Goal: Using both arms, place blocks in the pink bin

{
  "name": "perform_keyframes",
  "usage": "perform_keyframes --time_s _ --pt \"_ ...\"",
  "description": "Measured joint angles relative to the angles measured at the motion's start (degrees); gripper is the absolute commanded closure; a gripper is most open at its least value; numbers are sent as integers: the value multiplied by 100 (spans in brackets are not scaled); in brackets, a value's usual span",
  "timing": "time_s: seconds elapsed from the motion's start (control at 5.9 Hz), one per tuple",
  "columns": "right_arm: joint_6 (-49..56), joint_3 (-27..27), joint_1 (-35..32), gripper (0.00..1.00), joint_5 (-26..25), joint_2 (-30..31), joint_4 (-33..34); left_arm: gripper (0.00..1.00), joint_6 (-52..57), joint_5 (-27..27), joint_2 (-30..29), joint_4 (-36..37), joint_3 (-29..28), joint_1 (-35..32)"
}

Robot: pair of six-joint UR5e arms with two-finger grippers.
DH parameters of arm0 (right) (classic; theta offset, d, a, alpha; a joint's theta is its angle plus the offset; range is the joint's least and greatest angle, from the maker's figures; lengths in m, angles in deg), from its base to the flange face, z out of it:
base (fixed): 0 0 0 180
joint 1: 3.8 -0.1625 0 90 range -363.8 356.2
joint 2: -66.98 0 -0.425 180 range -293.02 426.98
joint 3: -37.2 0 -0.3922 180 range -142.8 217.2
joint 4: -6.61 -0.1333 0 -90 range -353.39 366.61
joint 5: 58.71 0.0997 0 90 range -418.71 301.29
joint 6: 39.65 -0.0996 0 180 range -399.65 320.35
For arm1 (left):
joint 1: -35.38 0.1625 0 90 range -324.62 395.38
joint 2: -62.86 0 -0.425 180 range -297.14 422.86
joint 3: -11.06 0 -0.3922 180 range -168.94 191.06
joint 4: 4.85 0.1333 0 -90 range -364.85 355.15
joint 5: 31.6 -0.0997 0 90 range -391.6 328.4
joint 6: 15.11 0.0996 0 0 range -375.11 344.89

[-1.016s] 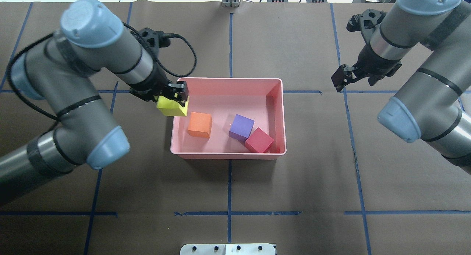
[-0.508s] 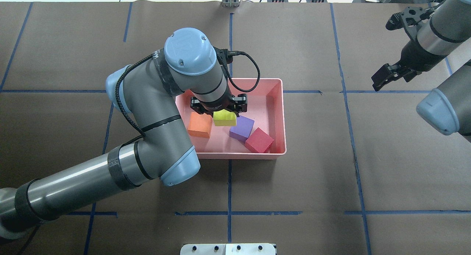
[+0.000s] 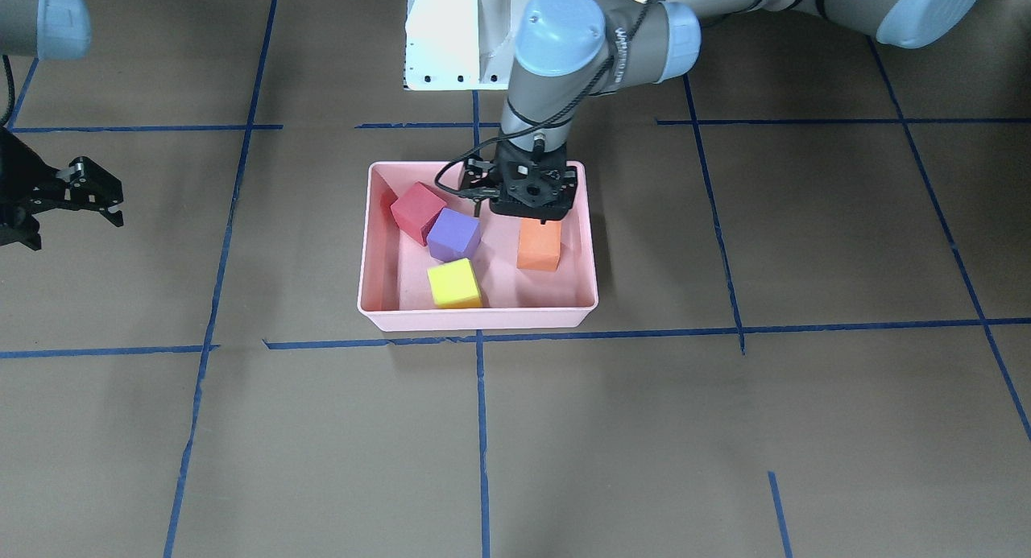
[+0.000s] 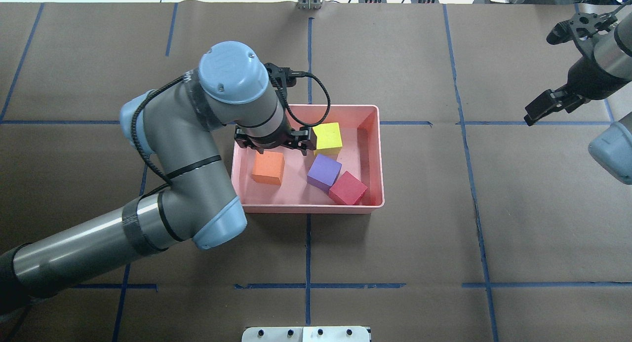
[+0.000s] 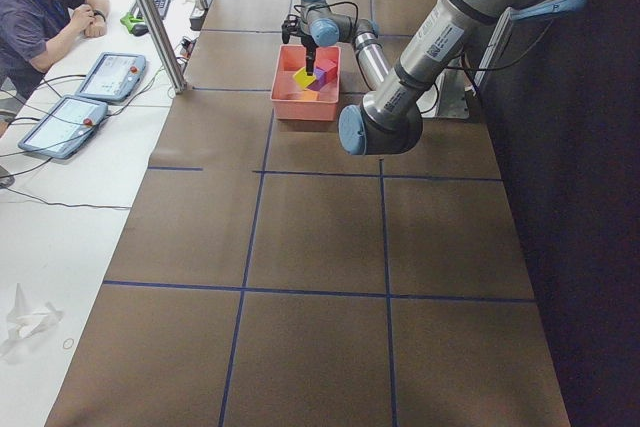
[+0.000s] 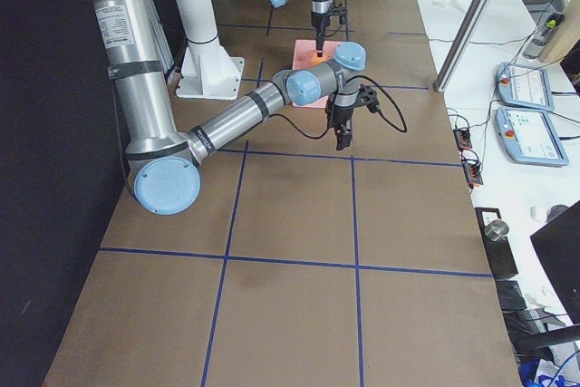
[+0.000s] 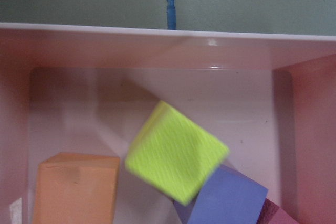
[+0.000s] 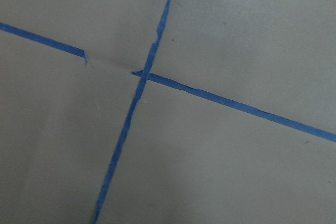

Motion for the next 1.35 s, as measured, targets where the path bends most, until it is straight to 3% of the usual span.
perform_keyframes --time_s 0.34,0.68,1.02,1.35 --pt "1169 0 -621 0 142 628 -14 0 1394 661 1016 7 657 -779" --pt "2507 -21 -1418 0 213 1431 -7 0 3432 1380 2094 1 966 -1944" --pt "3084 -65 -2308 0 302 2133 0 0 5202 1864 3123 -4 880 -3229" --pt "3087 -214 -2671 0 470 2440 0 0 6412 2069 4182 -13 696 -4384"
